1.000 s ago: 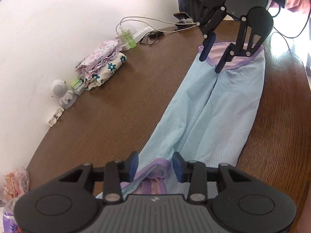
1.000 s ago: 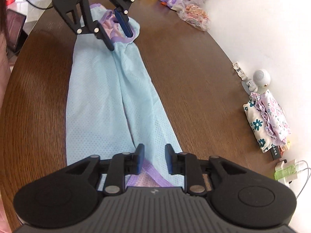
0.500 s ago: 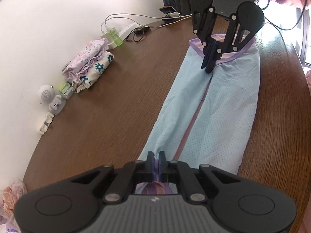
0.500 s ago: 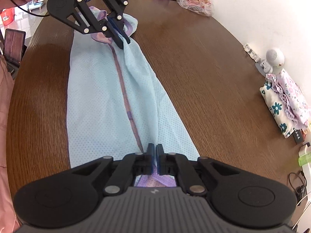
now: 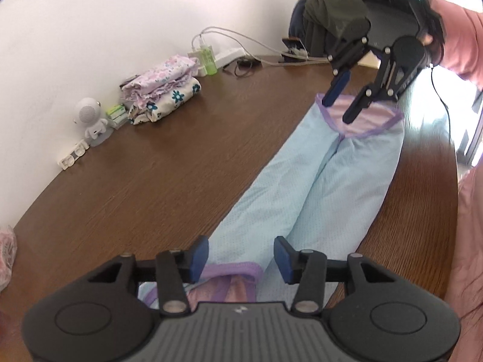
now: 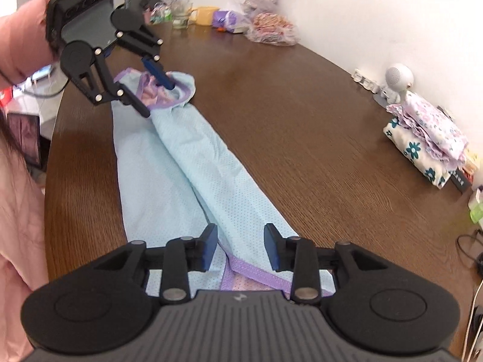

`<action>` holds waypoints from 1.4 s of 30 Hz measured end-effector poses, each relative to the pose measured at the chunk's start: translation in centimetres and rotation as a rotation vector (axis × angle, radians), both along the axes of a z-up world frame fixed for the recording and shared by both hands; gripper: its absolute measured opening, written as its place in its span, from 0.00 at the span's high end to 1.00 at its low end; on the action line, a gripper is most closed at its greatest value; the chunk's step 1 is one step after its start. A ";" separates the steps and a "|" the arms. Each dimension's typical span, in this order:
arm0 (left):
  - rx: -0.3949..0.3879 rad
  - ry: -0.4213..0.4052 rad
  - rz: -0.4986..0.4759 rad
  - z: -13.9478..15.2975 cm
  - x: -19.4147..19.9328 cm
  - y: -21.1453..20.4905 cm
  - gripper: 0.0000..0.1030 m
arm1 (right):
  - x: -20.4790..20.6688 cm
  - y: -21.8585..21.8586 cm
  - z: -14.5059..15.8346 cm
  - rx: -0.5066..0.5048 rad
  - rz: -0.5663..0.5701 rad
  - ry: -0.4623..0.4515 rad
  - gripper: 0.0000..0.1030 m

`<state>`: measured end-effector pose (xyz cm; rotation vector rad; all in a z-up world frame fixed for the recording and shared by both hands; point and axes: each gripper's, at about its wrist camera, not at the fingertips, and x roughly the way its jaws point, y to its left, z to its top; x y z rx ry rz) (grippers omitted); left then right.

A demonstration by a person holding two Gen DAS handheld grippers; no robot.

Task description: Fold clothes

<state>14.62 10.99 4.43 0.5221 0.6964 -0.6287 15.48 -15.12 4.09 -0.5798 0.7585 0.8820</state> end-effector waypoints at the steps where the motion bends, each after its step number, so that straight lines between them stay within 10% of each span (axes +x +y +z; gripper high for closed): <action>1: -0.010 -0.003 0.015 0.1 0.3 -0.4 0.54 | 0.3 -0.1 0.0 0.018 -0.029 0.009 0.67; 11: 0.118 0.065 0.135 -3.7 2.7 -4.0 0.62 | 2.1 -0.6 -2.2 0.090 -0.204 0.098 0.67; 23: -0.118 0.154 0.309 -4.4 3.4 2.5 0.52 | 2.5 -6.5 -3.0 0.172 -0.309 0.114 0.63; 31: -0.025 0.031 0.400 -1.0 2.2 5.6 0.52 | 2.3 -6.8 -1.1 0.203 -0.351 0.048 0.51; 37: 0.174 0.067 0.438 -1.5 4.5 9.5 0.52 | 3.3 -6.9 -1.3 0.197 -0.416 0.067 0.50; 42: 0.186 0.130 0.394 -2.2 6.5 10.8 0.56 | 2.8 -5.3 -1.3 0.189 -0.396 0.067 0.48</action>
